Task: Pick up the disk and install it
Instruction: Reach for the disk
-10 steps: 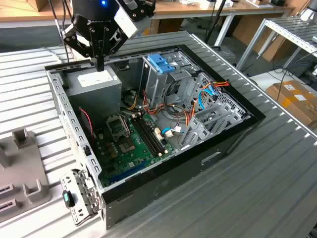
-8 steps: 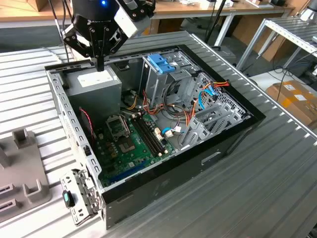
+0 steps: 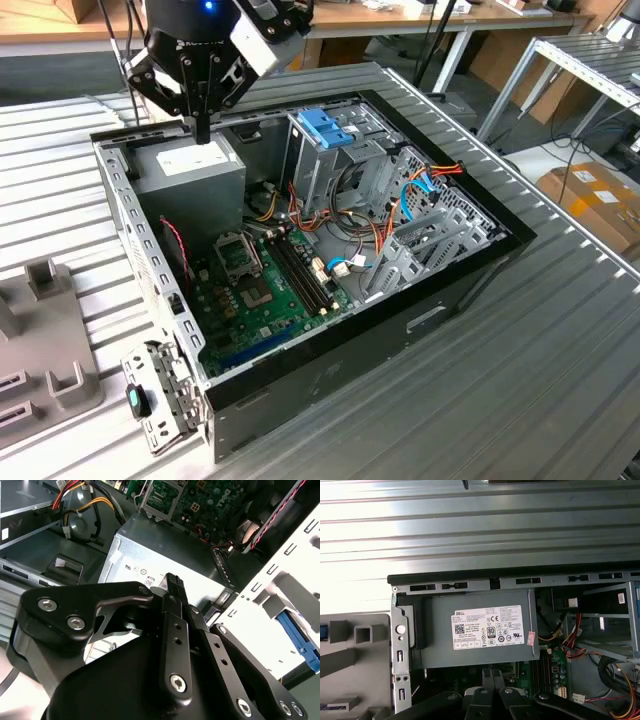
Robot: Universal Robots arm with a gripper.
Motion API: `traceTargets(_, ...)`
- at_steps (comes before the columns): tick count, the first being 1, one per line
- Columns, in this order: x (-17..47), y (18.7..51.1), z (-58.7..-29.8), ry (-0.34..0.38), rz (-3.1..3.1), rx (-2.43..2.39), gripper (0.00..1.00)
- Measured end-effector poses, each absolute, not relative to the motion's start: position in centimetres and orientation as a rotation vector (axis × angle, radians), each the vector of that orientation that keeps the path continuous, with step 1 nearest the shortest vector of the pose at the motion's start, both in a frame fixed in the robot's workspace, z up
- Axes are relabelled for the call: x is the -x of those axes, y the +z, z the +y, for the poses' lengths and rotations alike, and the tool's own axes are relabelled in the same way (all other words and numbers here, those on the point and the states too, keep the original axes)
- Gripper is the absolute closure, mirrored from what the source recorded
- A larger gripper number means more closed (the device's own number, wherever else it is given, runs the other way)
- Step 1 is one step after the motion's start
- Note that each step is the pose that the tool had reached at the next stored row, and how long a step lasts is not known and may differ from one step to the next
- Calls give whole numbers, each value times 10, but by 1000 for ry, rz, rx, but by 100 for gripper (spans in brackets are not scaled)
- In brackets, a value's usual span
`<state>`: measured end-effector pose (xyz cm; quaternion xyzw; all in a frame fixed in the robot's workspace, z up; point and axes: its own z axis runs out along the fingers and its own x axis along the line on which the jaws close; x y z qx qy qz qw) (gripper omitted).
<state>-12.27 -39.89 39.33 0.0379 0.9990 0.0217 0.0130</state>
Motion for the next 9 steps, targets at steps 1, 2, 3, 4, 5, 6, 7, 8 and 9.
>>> traceTargets(1, 123, 393, -399, 68, 3113, -118, 89)
traceTargets(2, 123, 393, -399, 68, 3112, -118, 89)
traceTargets(3, 124, 393, -399, 68, 3112, -118, 89)
traceTargets(4, 125, 393, -399, 68, 3112, -118, 89)
traceTargets(5, 127, 393, -399, 68, 3112, -118, 89)
traceTargets(6, 128, 393, -399, 68, 3112, -118, 89)
traceTargets(7, 129, 393, -399, 68, 3112, -118, 89)
traceTargets(8, 130, 393, -399, 68, 3112, -118, 89)
traceTargets(9, 131, 393, -399, 68, 3112, -118, 89)
